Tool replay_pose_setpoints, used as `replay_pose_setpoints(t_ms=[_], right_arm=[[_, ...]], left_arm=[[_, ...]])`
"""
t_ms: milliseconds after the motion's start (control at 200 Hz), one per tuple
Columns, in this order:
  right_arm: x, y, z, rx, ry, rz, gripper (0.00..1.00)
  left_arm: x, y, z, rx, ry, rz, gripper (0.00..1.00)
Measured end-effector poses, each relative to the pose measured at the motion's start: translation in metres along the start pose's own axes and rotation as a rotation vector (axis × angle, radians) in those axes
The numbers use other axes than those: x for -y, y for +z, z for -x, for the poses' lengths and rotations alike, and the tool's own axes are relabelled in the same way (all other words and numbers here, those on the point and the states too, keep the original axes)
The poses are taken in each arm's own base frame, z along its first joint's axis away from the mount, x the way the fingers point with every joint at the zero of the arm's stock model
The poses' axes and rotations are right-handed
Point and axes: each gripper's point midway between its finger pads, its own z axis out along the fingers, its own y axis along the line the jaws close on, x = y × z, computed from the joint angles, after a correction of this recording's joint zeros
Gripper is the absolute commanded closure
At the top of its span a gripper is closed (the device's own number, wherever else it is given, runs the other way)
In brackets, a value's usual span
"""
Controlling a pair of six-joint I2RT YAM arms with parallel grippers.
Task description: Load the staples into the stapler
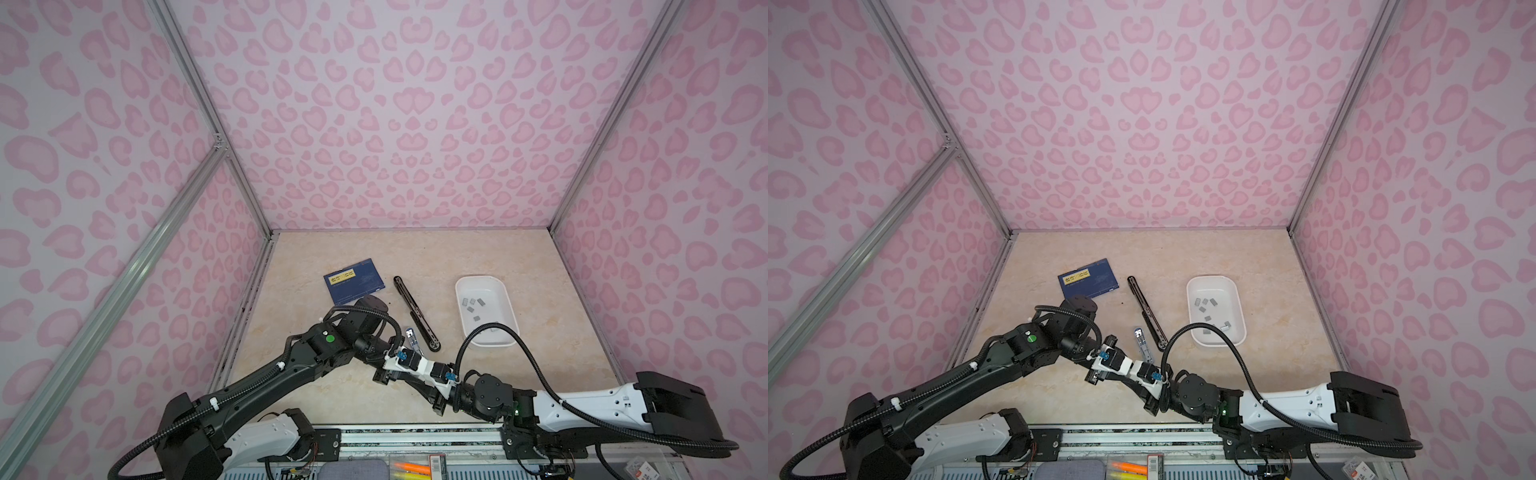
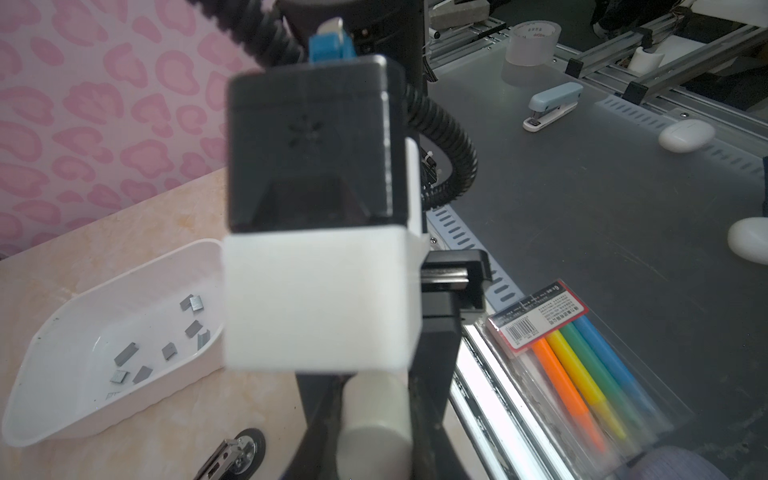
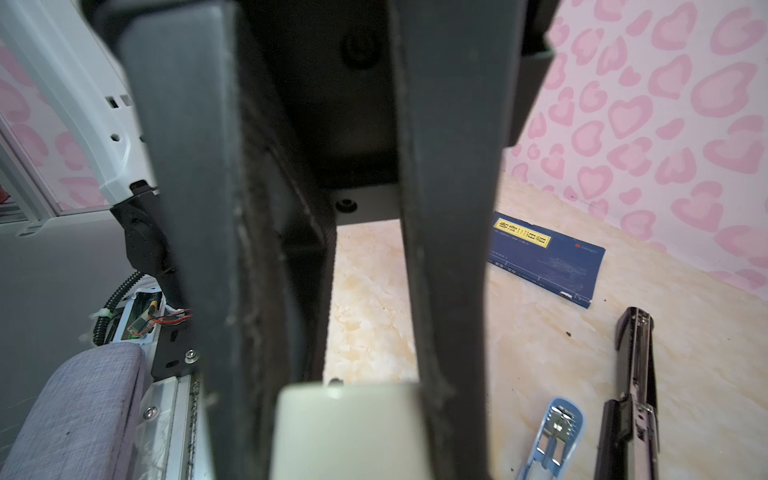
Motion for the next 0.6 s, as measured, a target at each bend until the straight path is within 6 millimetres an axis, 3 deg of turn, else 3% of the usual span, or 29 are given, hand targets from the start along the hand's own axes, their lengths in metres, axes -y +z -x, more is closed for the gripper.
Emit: replay_pose_setpoints(t_ms=[160,340,600], right_arm=[[0.005,-0.002,0.0,-0.002,0.02,-0.026,0.78],[0.017,-0.006,-0.002,-0.014,0.055,-0.09,0.79],[0.042,-0.003,-0.013,-0.111,0.148,-0.249,0.82]], left_arm=[[-0.008,-0.002,-0.004,-0.021,0.013,0.057,0.6],[-0.023,-0.009,-0.01,-0.044,-0.004,0.144,0.54],[-0.066,-0.045,-0.019,-0.04,-0.08,0.345,0.57]])
